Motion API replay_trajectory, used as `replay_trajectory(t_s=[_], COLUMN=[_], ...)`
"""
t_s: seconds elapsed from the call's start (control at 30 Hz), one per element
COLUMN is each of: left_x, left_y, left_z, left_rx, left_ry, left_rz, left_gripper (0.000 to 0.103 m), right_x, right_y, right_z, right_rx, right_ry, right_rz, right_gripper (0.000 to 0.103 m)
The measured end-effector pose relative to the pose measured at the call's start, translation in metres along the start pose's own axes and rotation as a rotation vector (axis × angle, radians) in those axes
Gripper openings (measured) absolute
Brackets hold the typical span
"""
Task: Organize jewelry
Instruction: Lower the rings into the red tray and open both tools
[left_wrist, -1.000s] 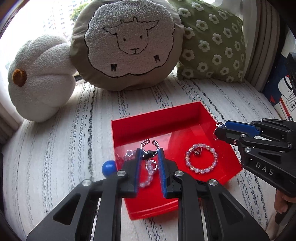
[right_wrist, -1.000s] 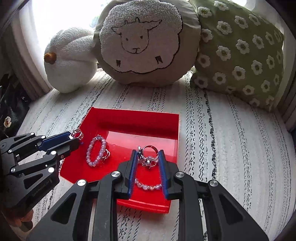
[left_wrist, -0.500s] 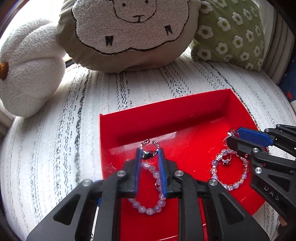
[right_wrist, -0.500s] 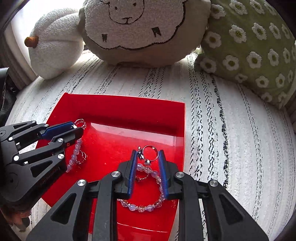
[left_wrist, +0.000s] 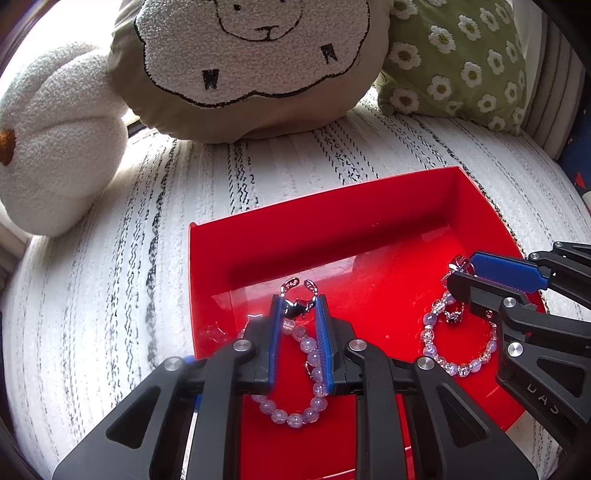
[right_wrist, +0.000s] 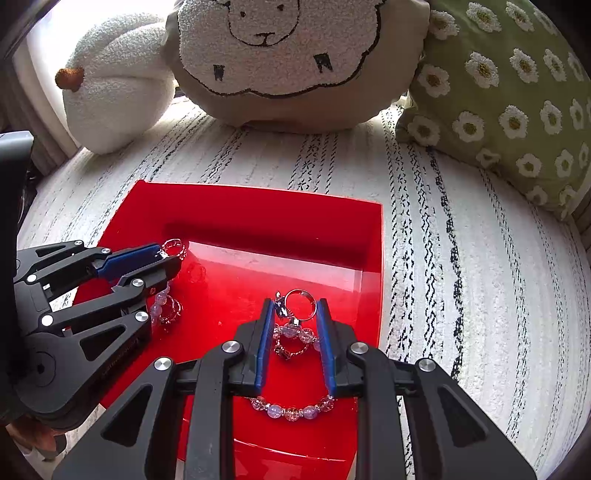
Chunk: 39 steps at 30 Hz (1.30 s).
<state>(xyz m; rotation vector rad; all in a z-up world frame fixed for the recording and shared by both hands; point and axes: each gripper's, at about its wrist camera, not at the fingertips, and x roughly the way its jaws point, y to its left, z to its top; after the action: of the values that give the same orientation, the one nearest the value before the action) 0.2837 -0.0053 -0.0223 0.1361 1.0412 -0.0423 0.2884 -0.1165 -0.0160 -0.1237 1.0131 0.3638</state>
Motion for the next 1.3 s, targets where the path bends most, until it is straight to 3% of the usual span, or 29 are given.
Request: replay_trajectory(t_s=[1.3], left_x=[-0.009], left_y=[-0.006], left_z=[0.000], left_rx=[0.022], left_ry=[-0.031], left_rz=[0.047], left_gripper=[0.018], right_x=[-0.003], right_y=[-0.001], right_z=[-0.002], right_rx=[-0.008], right_ry=[-0.002], right_rz=[-0.008], right_gripper=[0.023])
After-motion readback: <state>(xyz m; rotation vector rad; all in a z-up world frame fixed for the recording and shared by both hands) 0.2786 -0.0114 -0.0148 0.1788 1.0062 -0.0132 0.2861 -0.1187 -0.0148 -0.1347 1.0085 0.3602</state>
